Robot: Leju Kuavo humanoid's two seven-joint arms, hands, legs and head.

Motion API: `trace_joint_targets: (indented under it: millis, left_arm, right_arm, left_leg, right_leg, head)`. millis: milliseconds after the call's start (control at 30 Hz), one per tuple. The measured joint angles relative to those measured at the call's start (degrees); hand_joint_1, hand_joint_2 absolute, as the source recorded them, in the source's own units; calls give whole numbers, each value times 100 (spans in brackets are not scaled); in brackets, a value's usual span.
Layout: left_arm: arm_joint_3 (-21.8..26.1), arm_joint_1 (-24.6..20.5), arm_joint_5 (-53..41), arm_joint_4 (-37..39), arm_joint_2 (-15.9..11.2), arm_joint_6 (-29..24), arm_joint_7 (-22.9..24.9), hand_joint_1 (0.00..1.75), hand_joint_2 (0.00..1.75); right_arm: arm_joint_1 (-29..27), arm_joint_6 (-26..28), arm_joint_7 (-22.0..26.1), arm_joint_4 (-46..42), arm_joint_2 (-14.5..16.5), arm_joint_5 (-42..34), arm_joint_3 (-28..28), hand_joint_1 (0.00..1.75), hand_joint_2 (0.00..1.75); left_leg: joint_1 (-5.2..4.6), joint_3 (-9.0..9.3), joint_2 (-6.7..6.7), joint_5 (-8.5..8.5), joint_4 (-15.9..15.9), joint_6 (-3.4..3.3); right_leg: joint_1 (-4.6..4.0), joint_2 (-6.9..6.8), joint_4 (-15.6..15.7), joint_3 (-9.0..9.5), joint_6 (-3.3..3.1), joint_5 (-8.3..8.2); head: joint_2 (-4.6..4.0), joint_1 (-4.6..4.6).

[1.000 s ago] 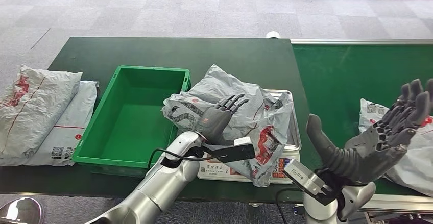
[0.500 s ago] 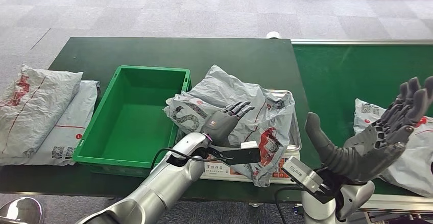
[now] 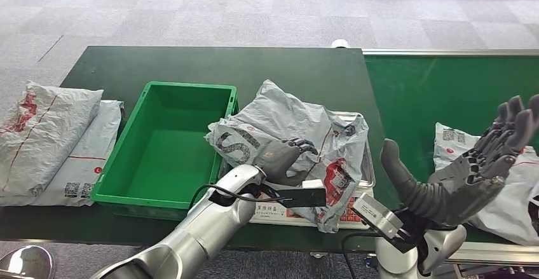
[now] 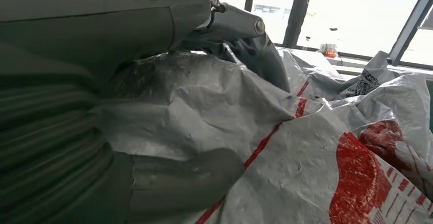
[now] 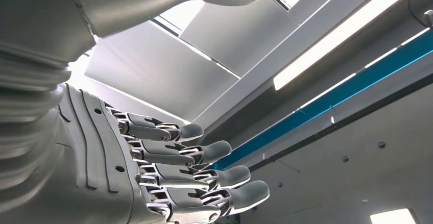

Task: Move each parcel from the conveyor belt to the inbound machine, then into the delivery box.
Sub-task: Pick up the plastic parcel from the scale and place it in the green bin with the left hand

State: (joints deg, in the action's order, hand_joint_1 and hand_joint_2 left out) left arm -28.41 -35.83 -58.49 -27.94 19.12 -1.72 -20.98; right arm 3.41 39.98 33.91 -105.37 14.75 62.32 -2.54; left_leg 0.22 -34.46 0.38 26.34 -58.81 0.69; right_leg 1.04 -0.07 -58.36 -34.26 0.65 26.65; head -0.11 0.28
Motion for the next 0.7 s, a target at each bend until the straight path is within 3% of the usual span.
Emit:
trace_joint_targets:
  millis: [467, 567, 700]
  left_arm:
    - [0, -29, -15, -9, 10, -186, -58, 175, 175]
    - [0, -28, -232, -75, 0, -603, 168, 175, 175]
    - [0, -55, -880, -349, -81, -1540, 913, 175, 175]
  right_arm:
    - [-3, 0, -101, -7, 0, 29, 0, 0, 175]
    - [-4, 0, -127, -10, 0, 56, 0, 0, 175]
    - [-12, 0, -190, -68, 0, 139, 2, 0, 175]
  left_leg:
    - [0, 0, 0, 0, 0, 0]
    - [0, 0, 0, 0, 0, 0]
    - [0, 1, 1, 0, 0, 0]
  right_leg:
    - [0, 1, 0, -1, 0, 0]
    - [0, 1, 0, -1, 0, 0]
    - [-1, 2, 0, -1, 0, 0]
  head:
    - [0, 0]
    - [0, 0]
    - [0, 0]
